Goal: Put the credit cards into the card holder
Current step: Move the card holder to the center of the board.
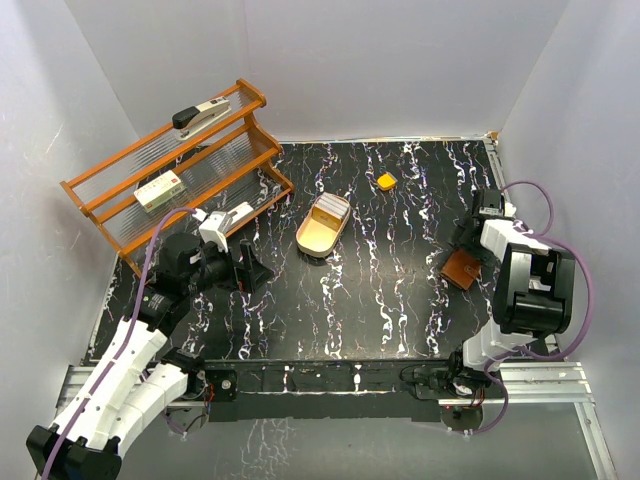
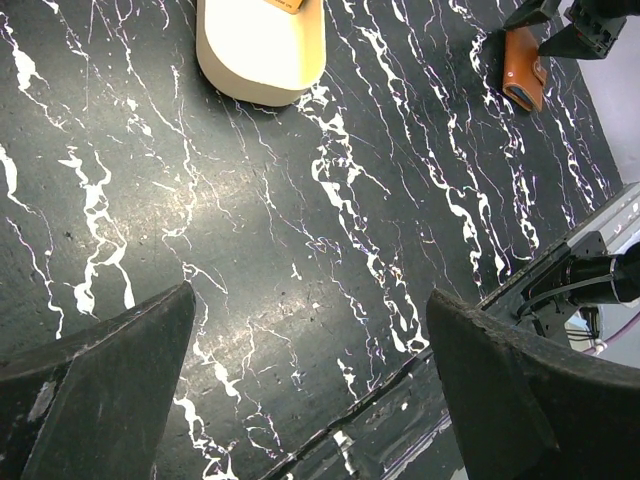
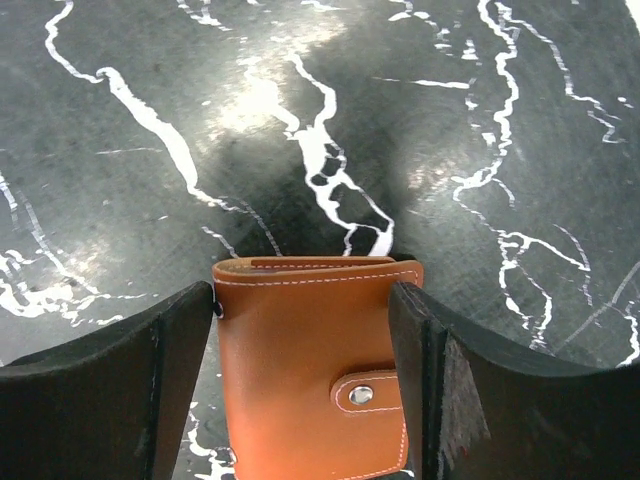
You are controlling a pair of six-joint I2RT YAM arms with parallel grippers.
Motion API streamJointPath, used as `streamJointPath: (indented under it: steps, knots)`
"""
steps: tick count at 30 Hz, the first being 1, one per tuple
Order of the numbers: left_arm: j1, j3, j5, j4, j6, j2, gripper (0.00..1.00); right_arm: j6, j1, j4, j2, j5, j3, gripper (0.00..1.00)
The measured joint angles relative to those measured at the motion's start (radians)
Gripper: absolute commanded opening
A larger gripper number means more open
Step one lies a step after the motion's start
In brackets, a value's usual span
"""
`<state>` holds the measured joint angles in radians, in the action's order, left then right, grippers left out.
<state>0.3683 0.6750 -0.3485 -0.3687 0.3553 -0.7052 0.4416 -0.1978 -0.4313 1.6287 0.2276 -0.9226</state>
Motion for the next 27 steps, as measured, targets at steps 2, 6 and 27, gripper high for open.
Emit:
streamJointPath:
  steps: [2,6,27]
  knots:
    - [0.000,0.000,0.002,-0.001,0.000,0.000,0.99,-0.014,0.007,0.020,-0.008,-0.022,0.010,0.67]
    - [0.000,0.000,0.011,-0.003,0.000,0.000,0.99,-0.025,0.057,0.053,-0.015,-0.051,0.022,0.66]
    - [0.000,0.000,0.057,-0.008,0.000,-0.008,0.99,0.075,0.495,0.053,-0.110,-0.193,0.100,0.61]
